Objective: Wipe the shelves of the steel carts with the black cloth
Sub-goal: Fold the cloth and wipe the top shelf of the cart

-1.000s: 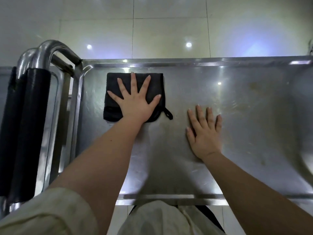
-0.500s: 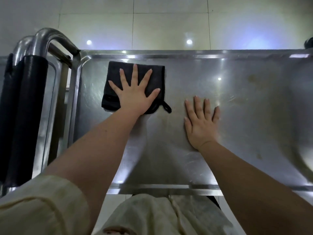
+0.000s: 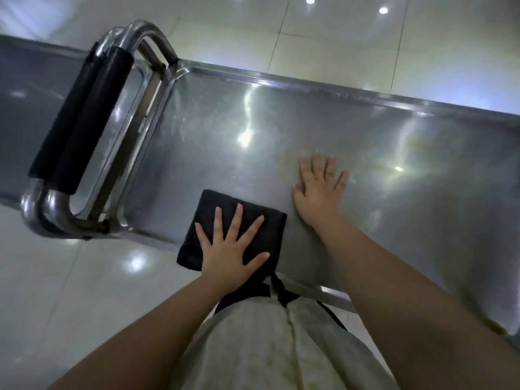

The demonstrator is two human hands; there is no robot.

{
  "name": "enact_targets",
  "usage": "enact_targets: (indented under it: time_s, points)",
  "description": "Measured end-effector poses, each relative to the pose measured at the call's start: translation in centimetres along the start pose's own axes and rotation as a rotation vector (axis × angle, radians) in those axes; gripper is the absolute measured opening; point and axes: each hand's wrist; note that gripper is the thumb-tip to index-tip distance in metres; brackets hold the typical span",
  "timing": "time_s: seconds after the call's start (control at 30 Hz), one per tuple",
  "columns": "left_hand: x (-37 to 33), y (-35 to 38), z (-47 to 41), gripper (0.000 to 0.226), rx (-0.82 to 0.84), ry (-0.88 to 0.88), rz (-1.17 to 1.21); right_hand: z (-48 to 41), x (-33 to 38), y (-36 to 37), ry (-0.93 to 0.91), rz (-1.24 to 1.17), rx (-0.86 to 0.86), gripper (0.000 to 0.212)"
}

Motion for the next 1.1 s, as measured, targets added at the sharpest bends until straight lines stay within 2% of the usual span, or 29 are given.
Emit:
enact_targets:
  time_s: [0.1, 0.23, 0.43, 0.53, 0.7, 1.1]
  points:
    - [-0.8, -0.7, 0.4, 0.074, 0.069, -0.047, 0.015, 0.7, -2.9, -0.8, -0.102, -0.094, -0.049, 0.063]
    - [-1.3, -1.0, 0.1, 0.077, 0.092, -0.061, 0.014, 0.4, -8.3, -1.8, -0.006, -0.072, -0.203, 0.060]
    - [-1.2, -0.8, 0.1, 0.076, 0.112, -0.045, -0.013, -1.6, -11.4, -2.3, 0.089, 0.111, -0.129, 0.058]
    - [-0.7, -0.8, -1.0, 0.073, 0.071, -0.014, -0.012, -1.5, -11.8, -1.7, 0.101, 0.128, -0.148, 0.061]
    - [-0.4, -2.5, -6.6, 0.072, 0.062, 0.067, -0.055, -1.9, -11.6, -1.4, 0.097, 0.127, -0.162, 0.062]
    - [1.5, -9.1, -25.0, 0.074, -0.038, 0.063, -0.029, -2.4, -11.5, -0.9, 0.095, 0.142, -0.179, 0.060]
Point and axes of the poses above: each hand's wrist, its own z-axis away from the middle knuckle, its own y-axis out of the palm, x = y × z, and after that the axes turned 15 degrees about y, right-handed
